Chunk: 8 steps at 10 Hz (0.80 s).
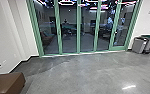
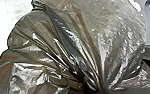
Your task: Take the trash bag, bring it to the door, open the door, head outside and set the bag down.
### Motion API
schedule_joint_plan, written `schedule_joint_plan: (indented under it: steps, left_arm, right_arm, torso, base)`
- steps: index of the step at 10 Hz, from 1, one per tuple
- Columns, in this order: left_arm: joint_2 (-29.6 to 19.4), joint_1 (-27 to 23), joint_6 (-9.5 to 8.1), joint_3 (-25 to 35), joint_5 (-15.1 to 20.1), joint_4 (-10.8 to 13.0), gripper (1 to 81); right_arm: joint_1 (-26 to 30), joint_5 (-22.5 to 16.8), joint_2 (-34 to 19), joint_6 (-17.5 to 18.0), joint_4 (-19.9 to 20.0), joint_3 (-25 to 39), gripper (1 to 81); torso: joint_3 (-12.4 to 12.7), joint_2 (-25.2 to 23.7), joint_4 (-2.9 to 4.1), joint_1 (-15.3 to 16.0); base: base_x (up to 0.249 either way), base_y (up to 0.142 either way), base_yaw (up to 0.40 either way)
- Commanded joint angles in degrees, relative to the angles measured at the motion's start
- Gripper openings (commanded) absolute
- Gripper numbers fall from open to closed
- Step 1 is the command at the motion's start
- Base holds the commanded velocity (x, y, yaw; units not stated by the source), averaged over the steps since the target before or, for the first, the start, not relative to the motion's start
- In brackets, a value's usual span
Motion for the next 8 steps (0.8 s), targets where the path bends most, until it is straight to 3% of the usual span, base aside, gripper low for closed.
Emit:
schedule_joint_plan:
  steps: [1,8]
  left_arm:
    - [-0.35,-2.85,0.33,-0.09,3.78,0.15,1.0]
    - [-0.44,-2.85,0.33,0.00,3.70,0.15,1.0]
  right_arm:
    - [2.17,-3.76,0.50,-0.15,-0.24,0.18,81.1]
    - [2.08,-3.76,0.50,-0.15,-0.33,0.18,81.1]
  torso:
    - [0.00,0.00,0.00,0.00]
    - [0.02,0.00,0.00,-0.09]
  base:
    - [0.000,0.000,0.000]
    - [0.102,0.000,0.000]
